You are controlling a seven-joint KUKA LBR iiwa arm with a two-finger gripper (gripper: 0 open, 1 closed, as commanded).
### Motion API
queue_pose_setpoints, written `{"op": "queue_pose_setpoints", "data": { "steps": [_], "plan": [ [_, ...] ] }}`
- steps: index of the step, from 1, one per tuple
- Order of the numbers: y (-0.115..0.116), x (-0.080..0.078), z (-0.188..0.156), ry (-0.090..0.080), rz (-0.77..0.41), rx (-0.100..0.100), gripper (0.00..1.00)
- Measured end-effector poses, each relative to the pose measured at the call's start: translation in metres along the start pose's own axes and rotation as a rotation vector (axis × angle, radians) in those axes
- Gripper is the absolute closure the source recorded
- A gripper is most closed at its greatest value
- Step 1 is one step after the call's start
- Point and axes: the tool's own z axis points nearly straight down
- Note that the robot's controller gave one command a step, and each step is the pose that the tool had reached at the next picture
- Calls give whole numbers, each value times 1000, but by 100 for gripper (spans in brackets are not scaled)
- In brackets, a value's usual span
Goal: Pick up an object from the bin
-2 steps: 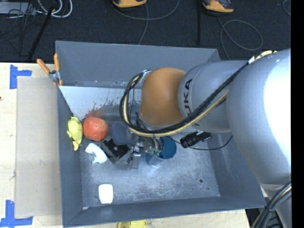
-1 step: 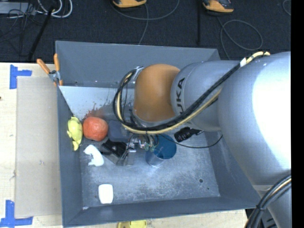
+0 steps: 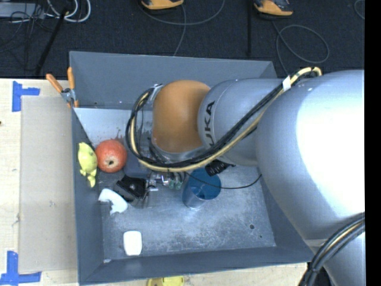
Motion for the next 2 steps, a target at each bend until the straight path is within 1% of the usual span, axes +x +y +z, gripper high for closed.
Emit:
{"op": "queue_pose_setpoints", "data": {
  "steps": [1, 2],
  "plan": [
    [33, -1, -4, -10, -67, -11, 100],
    [30, 0, -4, -12, -85, -13, 100]
  ]
}}
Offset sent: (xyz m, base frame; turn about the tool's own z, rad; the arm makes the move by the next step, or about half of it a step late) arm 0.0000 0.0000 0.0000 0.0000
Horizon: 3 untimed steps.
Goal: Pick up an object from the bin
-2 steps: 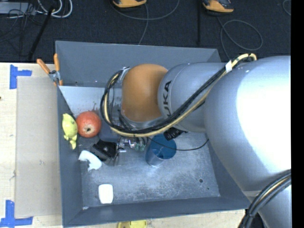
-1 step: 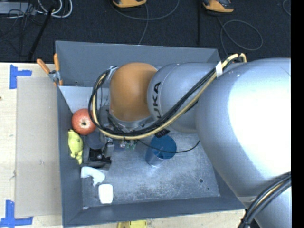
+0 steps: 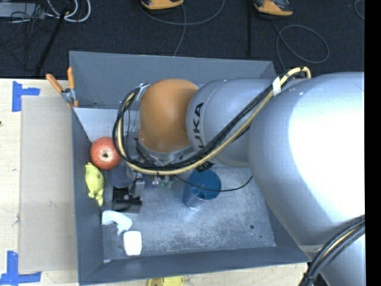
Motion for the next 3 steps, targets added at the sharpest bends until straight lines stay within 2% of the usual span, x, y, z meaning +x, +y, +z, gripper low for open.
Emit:
{"op": "queue_pose_setpoints", "data": {
  "steps": [1, 2, 3],
  "plan": [
    [-19, 7, -42, 20, -46, 10, 100],
    [-31, 3, -110, 18, -78, 9, 100],
    [-47, 7, -126, 5, -85, 8, 100]
  ]
}}
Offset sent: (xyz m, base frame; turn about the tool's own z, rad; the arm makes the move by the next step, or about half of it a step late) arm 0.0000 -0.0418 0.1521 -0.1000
